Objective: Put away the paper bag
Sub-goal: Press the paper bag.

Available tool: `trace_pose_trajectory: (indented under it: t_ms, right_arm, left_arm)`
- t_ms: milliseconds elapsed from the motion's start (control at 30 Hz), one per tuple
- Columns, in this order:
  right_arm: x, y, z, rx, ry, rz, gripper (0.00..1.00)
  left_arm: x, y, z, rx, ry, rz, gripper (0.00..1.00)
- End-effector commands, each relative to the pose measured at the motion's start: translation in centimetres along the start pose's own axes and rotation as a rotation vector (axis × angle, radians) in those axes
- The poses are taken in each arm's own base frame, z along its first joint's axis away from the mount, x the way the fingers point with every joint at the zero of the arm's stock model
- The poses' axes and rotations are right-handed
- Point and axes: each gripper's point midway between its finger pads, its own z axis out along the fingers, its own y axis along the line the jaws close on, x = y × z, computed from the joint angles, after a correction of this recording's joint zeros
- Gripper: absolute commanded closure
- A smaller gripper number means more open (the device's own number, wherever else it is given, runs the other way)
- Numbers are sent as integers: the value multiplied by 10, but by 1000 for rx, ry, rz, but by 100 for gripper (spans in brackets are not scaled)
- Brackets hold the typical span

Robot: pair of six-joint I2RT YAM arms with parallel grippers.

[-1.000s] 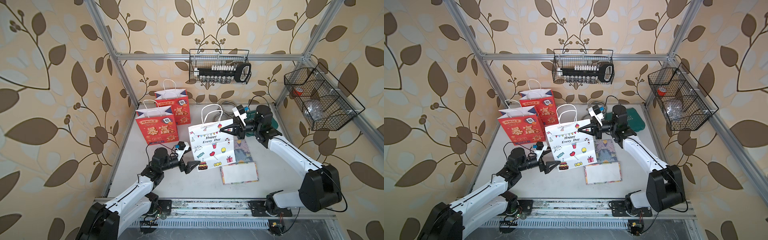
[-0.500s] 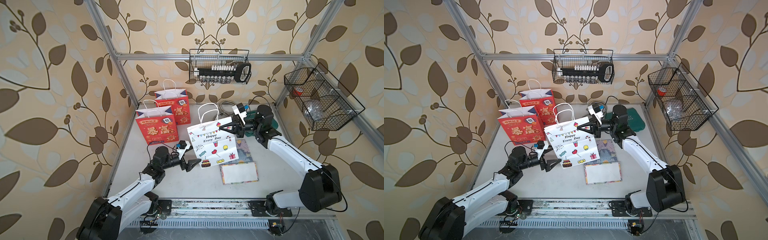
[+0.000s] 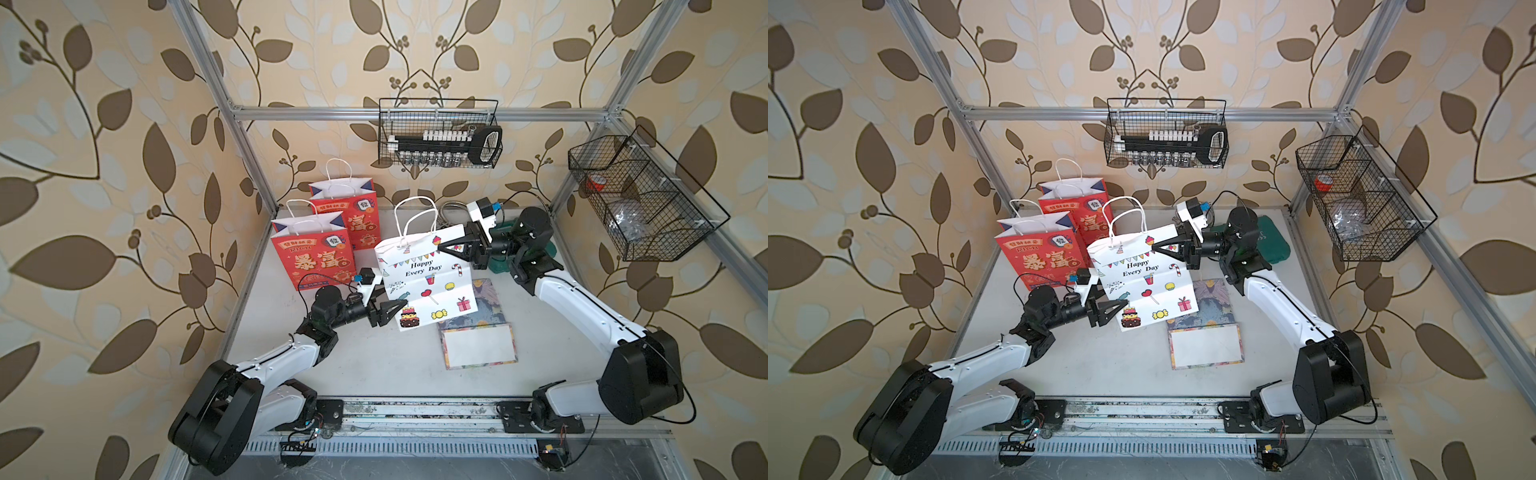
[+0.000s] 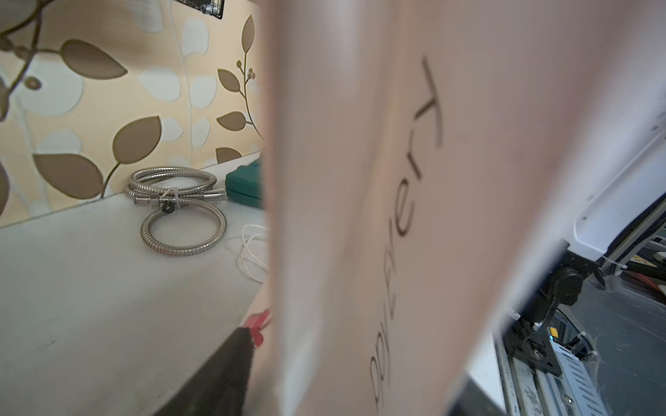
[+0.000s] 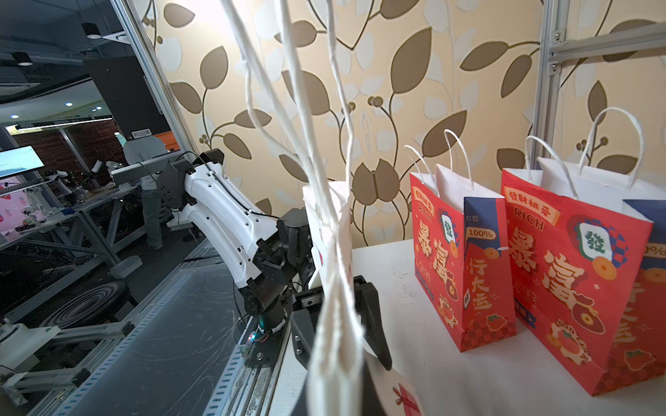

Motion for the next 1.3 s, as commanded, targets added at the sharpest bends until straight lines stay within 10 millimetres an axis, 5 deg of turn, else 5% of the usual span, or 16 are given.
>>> trace_pose_trajectory:
  t_ms: [0, 100, 267, 300, 400, 500, 700, 767, 800, 933, 1000, 1067, 1167, 1267]
  right_arm:
    - [-17, 8, 4, -4, -25, -39, 100]
    - [-17, 8, 4, -3, -24, -38, 100]
    - [-22, 4, -4, 23, -31, -43, 100]
    - [-23, 3, -6, 29, -32, -44, 100]
    - [-24, 3, -10, 30, -28, -36, 100]
    - [-19, 4, -11, 23, -12, -28, 100]
    - [-9, 1, -13, 31, 9, -15, 100]
    - [-9, 1, -15, 32, 9, -15, 100]
    - [-9, 1, -16, 34, 9, -17, 100]
    - [-7, 3, -17, 29, 12, -13, 100]
    - [-6, 4, -18, 30, 17, -15, 100]
    - [-3, 4, -18, 28, 26, -10, 100]
    - [0, 5, -18, 23, 33, -7, 100]
    - [0, 6, -19, 22, 34, -10, 100]
  left_arm:
    - [-36, -16, 6, 81, -99, 76, 55]
    - [-39, -18, 7, 88, -108, 85, 70]
    - [-38, -20, 3, 75, -97, 95, 74]
    - [-37, -20, 2, 71, -93, 93, 71]
    - [-36, -16, -1, 30, -88, 81, 36]
    - [-39, -15, -2, 19, -97, 78, 32]
    - [-51, -25, 0, 87, -118, 73, 76]
    - [-54, -28, -1, 102, -121, 82, 99]
    - [-54, -29, -1, 103, -121, 83, 100]
    - [-64, -29, -2, 96, -142, 73, 100]
    - [-74, -26, -2, 71, -166, 49, 60]
    - [-83, -25, -3, 60, -188, 44, 37]
    - [-97, -27, -5, 58, -216, 52, 35]
    - [-108, -30, -5, 76, -237, 64, 63]
